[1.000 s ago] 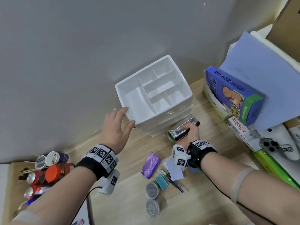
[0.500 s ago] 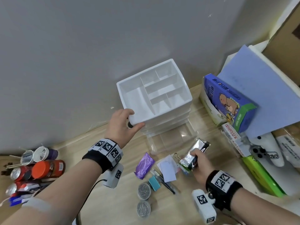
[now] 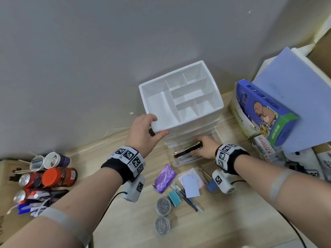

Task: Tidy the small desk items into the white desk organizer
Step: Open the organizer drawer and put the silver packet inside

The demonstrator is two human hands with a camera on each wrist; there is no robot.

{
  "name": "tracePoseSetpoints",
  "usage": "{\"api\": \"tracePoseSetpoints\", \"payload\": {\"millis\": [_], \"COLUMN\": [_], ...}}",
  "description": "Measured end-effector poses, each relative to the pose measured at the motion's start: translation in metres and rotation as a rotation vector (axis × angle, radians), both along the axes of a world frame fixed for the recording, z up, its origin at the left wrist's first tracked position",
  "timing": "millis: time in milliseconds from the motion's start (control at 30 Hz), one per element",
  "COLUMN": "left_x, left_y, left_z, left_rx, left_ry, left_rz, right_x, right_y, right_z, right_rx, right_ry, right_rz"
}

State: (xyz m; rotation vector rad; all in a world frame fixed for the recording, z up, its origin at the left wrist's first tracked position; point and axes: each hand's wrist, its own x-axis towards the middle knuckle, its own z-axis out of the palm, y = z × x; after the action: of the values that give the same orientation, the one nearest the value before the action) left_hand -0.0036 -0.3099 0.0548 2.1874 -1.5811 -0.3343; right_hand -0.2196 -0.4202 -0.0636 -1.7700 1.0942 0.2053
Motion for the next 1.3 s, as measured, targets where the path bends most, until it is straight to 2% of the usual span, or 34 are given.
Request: {"api": "tracePoseSetpoints", "payload": {"millis": [100,200,300,367,433,467,533,600,767,900,1033,1166,1300], "left_x": [-0.001,-0.002,0.0,0.0,-0.001,-0.001,-0.001,-0.001,0.002,0.004,0.006,0.006,0.005], "left_y": [0.0,0.0,0.001,0.001,0.001,0.001,0.001,0.001,-0.001,-0.003,-0.004,-0.006,-0.007], "left_z": [0.0,-0.002,-0.004,-0.003,-0.002,-0.002,-0.002,-0.002,0.005,0.006,0.007,0.01,0.013], "left_rx": [-0.003,-0.02,-0.027,-0.027,-0.021,-0.018,-0.015,-0.011,0.026,0.021,0.022,0.039,0.05], "left_ry": [0.011,0.014,0.013,0.012,0.016,0.019,0.02,0.012,-0.03,-0.009,0.026,0.033,0.029], "left_rz": [0.0,-0.003,-0.008,-0.008,-0.005,-0.003,-0.001,-0.003,-0.036,-0.023,-0.019,-0.012,0.0], "right_x": [0.001,0.001,-0.01,-0.023,-0.037,-0.043,-0.047,-0.044,-0.021,-0.015,-0.014,-0.014,-0.007], "right_y": [-0.007,-0.012,0.0,0.021,0.048,0.06,0.077,0.078,0.056,0.048,0.053,0.062,0.071], "right_z": [-0.009,-0.008,0.0,0.011,0.021,0.025,0.02,0.007,-0.017,-0.024,-0.029,-0.034,-0.035], "right_rx": [-0.038,-0.201,-0.369,-0.52,-0.547,-0.478,-0.243,-0.075,-0.091,-0.019,0.234,0.571,0.535], "right_ry": [0.059,0.137,0.171,0.066,-0.064,-0.073,0.022,0.103,0.129,0.137,-0.056,-0.277,-0.286], "right_rz": [0.085,0.158,0.157,0.107,0.103,0.132,0.197,0.185,0.123,0.088,-0.113,-0.522,-0.681]}}
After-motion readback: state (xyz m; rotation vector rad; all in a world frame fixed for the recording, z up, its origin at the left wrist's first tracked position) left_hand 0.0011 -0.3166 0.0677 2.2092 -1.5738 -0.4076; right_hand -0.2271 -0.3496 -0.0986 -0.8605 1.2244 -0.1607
